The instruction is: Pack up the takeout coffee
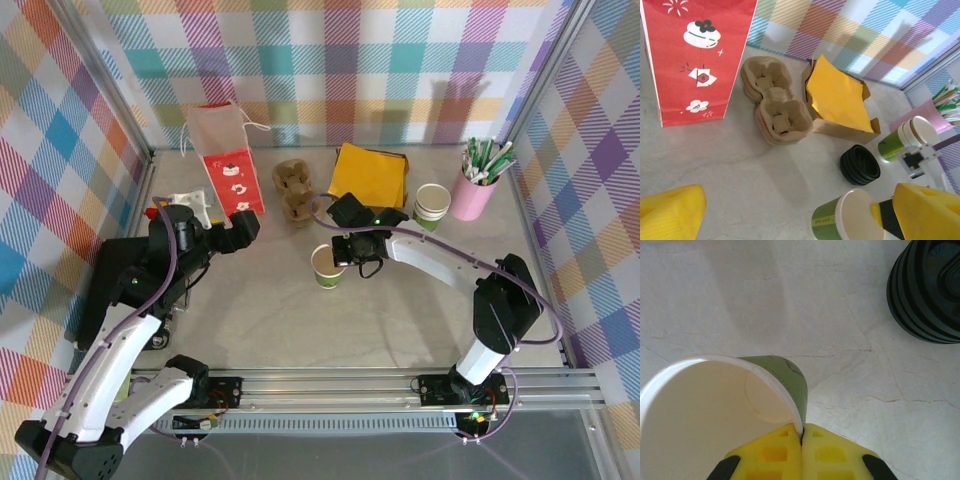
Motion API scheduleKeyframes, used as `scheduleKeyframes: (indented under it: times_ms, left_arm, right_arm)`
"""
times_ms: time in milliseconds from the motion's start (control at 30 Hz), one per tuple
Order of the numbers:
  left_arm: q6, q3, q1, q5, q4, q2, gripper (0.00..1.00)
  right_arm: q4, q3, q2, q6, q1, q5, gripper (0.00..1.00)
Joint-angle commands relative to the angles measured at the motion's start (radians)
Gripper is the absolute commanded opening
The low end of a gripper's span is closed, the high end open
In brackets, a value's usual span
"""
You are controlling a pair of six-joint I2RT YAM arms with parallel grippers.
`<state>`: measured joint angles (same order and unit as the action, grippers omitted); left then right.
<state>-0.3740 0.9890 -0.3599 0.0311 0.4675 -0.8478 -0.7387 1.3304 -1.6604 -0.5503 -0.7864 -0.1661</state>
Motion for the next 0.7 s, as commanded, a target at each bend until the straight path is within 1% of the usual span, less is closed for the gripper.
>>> scheduleKeyframes:
  times_ms: [0, 167, 333, 533, 600, 667]
  left_arm:
    - [-0.008, -0.012, -0.009, 0.013, -0.056, 0.018, 0.96]
    - [-0.003, -0.016, -0.010, 0.031, -0.066, 0.005, 0.96]
    - [-0.002, -0.018, -0.010, 0.047, -0.072, -0.011, 0.94]
    - [0.001, -0.012, -0.010, 0.049, -0.068, -0.014, 0.94]
    - [0.004, -0.007, -0.010, 0.050, -0.064, -0.014, 0.94]
    - [0.006, -0.004, -0.010, 0.049, -0.059, -0.011, 0.94]
  right_arm:
    - [0.021, -0.016, -0.005, -0.023, -0.014, -0.034, 0.06]
    - [0.016, -0.027, -0.018, -0.022, -0.026, -0.047, 0.07]
    - [0.012, -0.034, -0.021, -0.023, -0.030, -0.055, 0.13]
    - [-0.017, -0.021, -0.007, -0.023, -0.031, -0.075, 0.30]
    - [-0.052, 0.003, 0.006, -0.018, -0.031, -0.098, 0.37]
    - [-0.081, 0.024, 0.028, -0.008, -0.031, -0.133, 0.40]
